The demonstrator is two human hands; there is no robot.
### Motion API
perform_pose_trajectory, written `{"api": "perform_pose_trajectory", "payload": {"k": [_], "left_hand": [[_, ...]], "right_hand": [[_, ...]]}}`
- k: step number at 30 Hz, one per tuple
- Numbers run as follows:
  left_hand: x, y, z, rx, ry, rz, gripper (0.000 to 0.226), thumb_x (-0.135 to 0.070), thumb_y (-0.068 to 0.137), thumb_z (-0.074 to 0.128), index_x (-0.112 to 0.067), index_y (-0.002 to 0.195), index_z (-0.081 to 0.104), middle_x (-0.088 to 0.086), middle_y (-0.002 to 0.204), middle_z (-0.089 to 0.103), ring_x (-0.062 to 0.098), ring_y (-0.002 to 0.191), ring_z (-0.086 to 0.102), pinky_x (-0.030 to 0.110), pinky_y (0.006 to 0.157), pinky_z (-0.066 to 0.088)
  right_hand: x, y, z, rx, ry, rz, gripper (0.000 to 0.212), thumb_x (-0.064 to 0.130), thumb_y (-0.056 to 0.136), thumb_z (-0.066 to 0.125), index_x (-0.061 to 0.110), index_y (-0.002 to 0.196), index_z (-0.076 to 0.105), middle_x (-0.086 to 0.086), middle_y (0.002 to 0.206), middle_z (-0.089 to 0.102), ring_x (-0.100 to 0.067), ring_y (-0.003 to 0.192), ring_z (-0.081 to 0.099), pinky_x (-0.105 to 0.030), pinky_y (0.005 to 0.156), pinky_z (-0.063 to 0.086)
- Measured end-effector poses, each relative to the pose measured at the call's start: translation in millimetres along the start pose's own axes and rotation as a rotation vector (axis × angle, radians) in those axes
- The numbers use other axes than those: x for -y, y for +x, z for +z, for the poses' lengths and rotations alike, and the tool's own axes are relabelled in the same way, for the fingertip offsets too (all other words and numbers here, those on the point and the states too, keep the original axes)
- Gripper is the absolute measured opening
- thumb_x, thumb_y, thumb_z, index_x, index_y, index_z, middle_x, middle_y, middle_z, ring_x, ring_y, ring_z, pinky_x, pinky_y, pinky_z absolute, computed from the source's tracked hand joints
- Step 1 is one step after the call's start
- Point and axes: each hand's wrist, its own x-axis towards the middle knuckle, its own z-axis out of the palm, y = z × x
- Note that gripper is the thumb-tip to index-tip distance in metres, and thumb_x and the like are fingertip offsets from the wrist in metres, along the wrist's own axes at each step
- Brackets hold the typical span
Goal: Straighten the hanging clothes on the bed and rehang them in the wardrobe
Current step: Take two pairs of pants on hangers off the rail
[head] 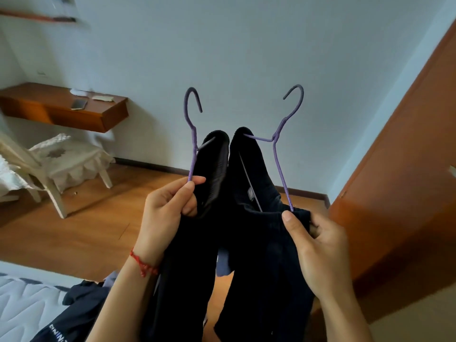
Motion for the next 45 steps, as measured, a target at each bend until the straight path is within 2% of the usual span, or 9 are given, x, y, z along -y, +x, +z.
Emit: {"api": "perform_pose_trajectory", "payload": {"k": [2,6,8,14,24,32,36,41,45], "left_hand": [[4,16,-11,-0.073,0.008,0.018,0.025,-0.009,0.094,0.042,-0.007,0.095,0.067,-0.008,0.042,0.038,0.006,0.041,0.036,0.013,0.047,0.037],[18,40,-27,-0.228,0.046,0.056,0.025,-0.012,0.094,0.044,-0.010,0.095,0.068,-0.009,0.042,0.041,0.005,0.042,0.039,0.013,0.048,0.040],[21,50,-31,-0.313,0.026,0.084,0.025,-0.013,0.094,0.044,-0.011,0.094,0.069,-0.008,0.042,0.041,0.005,0.042,0.039,0.014,0.048,0.039],[14,68,-48,-0.520,0.061,0.175,0.024,-0.021,0.089,0.050,-0.012,0.093,0.072,-0.010,0.044,0.039,0.008,0.043,0.037,0.015,0.048,0.038],[-1,91,-85,-0.853,0.118,0.236,0.028,-0.014,0.093,0.048,-0.016,0.084,0.074,-0.009,0.044,0.040,0.009,0.045,0.038,0.015,0.049,0.036],[-5,116,-104,-1.186,0.195,0.269,0.025,-0.010,0.093,0.048,-0.015,0.083,0.071,-0.008,0.042,0.040,0.007,0.044,0.039,0.013,0.049,0.036],[2,134,-105,-1.355,0.257,0.307,0.025,-0.010,0.092,0.049,-0.016,0.081,0.071,-0.008,0.041,0.040,0.008,0.044,0.039,0.016,0.051,0.035],[2,165,-91,-1.615,0.403,0.358,0.024,-0.010,0.092,0.051,-0.019,0.079,0.069,-0.008,0.038,0.044,0.003,0.042,0.041,0.010,0.050,0.039],[-11,173,-76,-1.783,0.562,0.416,0.024,-0.014,0.091,0.053,-0.026,0.077,0.069,-0.010,0.040,0.048,0.003,0.044,0.045,0.013,0.059,0.045]], "right_hand": [[-6,28,14,0.050,0.010,-0.027,0.029,0.023,0.084,0.063,-0.003,0.071,0.059,-0.025,0.063,0.056,-0.041,0.062,0.052,-0.038,0.051,0.045],[-22,84,43,0.166,0.025,-0.046,0.021,0.023,0.084,0.063,0.006,0.072,0.063,-0.015,0.071,0.063,-0.024,0.055,0.054,-0.018,0.051,0.043],[-27,112,55,0.241,0.052,-0.049,0.019,0.024,0.085,0.063,0.012,0.070,0.064,-0.009,0.070,0.065,-0.013,0.052,0.054,-0.015,0.051,0.044],[-33,173,100,0.405,0.078,-0.129,0.019,0.025,0.084,0.063,0.018,0.066,0.063,0.004,0.063,0.065,-0.002,0.050,0.055,-0.006,0.046,0.040],[-19,206,196,0.683,0.186,-0.236,0.021,0.025,0.085,0.062,0.027,0.065,0.062,0.018,0.061,0.065,0.001,0.058,0.060,-0.004,0.049,0.040],[-24,242,268,0.887,0.318,-0.261,0.025,0.022,0.084,0.065,0.027,0.060,0.063,0.011,0.057,0.064,-0.002,0.050,0.056,-0.007,0.047,0.040],[-28,267,307,1.077,0.403,-0.265,0.018,0.023,0.084,0.064,0.032,0.069,0.068,0.010,0.064,0.069,-0.003,0.056,0.061,-0.008,0.052,0.045],[-28,304,345,1.334,0.454,-0.324,0.010,0.025,0.084,0.065,0.026,0.075,0.069,0.006,0.070,0.071,-0.006,0.060,0.065,-0.016,0.054,0.049],[-24,323,367,1.507,0.515,-0.331,0.010,0.024,0.083,0.065,0.024,0.075,0.070,0.005,0.072,0.072,-0.008,0.063,0.067,-0.019,0.055,0.052]]}}
